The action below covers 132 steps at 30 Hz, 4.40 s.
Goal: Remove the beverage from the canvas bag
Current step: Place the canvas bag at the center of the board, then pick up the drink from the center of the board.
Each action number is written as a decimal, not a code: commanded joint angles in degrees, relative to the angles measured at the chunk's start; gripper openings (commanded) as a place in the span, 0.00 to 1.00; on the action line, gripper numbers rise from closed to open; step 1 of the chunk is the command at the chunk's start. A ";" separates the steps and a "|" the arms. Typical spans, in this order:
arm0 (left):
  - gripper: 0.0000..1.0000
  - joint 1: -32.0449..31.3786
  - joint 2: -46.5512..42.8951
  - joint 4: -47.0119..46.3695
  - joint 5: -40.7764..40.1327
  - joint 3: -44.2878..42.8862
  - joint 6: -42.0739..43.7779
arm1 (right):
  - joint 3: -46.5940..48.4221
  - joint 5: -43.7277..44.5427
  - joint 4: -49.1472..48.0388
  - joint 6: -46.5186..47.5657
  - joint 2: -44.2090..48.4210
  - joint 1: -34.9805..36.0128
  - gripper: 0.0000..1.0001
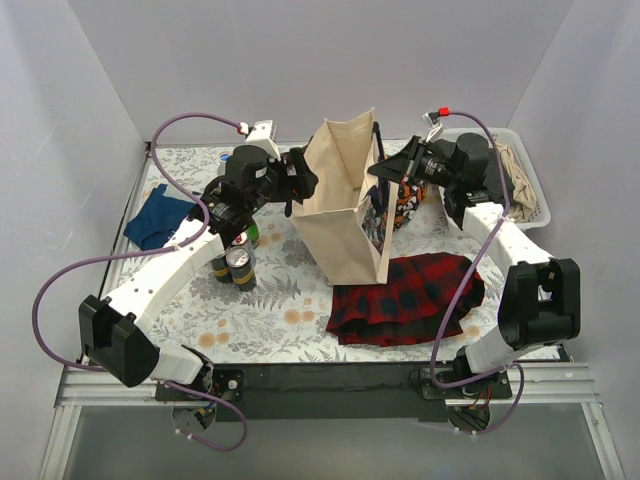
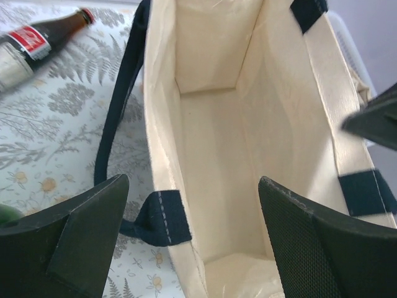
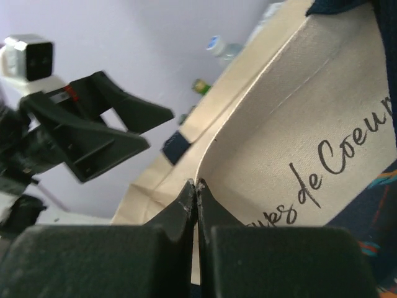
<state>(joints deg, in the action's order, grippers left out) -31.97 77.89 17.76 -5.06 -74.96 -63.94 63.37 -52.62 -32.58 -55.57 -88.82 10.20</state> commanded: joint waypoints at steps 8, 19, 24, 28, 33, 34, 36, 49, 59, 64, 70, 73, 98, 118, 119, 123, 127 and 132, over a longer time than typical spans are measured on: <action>0.86 -1.61 1.57 -0.18 4.97 -1.86 -0.22 | 8.78 30.98 52.86 29.82 8.13 -0.35 0.06; 0.87 -1.87 1.13 0.43 0.06 -4.23 1.36 | 13.09 37.76 60.61 32.63 12.44 -0.26 0.37; 0.87 -1.96 1.74 1.40 -3.29 -5.28 2.33 | 15.10 38.65 61.05 32.72 15.69 -0.26 0.58; 0.87 -1.87 3.85 3.24 -7.05 -8.01 3.30 | 17.91 36.80 62.28 33.16 15.69 -0.26 0.64; 0.88 -1.52 7.62 3.69 -8.92 -10.91 3.91 | 19.07 34.17 62.37 33.25 14.90 -0.18 0.65; 0.88 -1.35 8.33 3.95 -8.57 -11.43 3.74 | 19.33 33.47 62.20 33.33 14.81 -0.09 0.65; 0.88 -1.26 10.17 4.65 -8.30 -12.57 3.74 | 20.38 32.23 62.28 32.99 14.37 -0.09 0.65; 0.98 8.50 29.06 11.06 -4.27 -35.85 11.37 | 19.16 30.47 61.76 33.60 15.87 0.17 0.67; 0.98 12.53 45.60 21.27 4.96 -63.56 24.39 | 18.10 29.33 61.58 32.81 15.52 0.26 0.67; 0.98 13.60 45.68 21.96 6.56 -62.15 27.02 | 17.40 28.72 61.23 32.28 15.25 0.26 0.67; 0.98 13.69 49.02 23.72 7.87 -63.47 28.69 | 17.31 27.57 61.14 32.02 14.81 0.26 0.67; 0.98 13.77 50.34 23.46 8.14 -62.86 30.45 | 16.79 27.48 60.97 31.84 15.16 0.35 0.67; 0.98 13.42 60.10 20.12 1.63 -61.54 35.90 | 13.97 23.62 59.74 31.75 13.76 0.35 0.67; 0.98 13.33 66.51 15.90 -3.55 -63.64 36.78 | 12.48 21.25 58.86 31.40 13.06 0.44 0.67; 0.98 13.42 66.87 15.73 -3.55 -63.65 36.78 | 12.48 21.16 58.77 31.40 12.97 0.44 0.66; 0.98 13.51 68.10 15.20 -3.12 -64.26 37.14 | 12.30 20.81 58.68 31.31 12.79 0.44 0.66; 0.98 13.77 69.24 14.59 -2.06 -65.05 36.96 | 12.21 20.54 58.33 31.14 12.53 0.44 0.66; 0.98 14.21 69.86 14.15 -1.71 -65.32 36.87 | 12.21 20.10 58.07 31.05 12.09 0.44 0.66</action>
<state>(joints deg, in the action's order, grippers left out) -18.28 148.79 32.05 -7.90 -138.41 -27.03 75.94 -30.89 28.14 -24.10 -76.38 10.52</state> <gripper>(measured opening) 0.982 0.665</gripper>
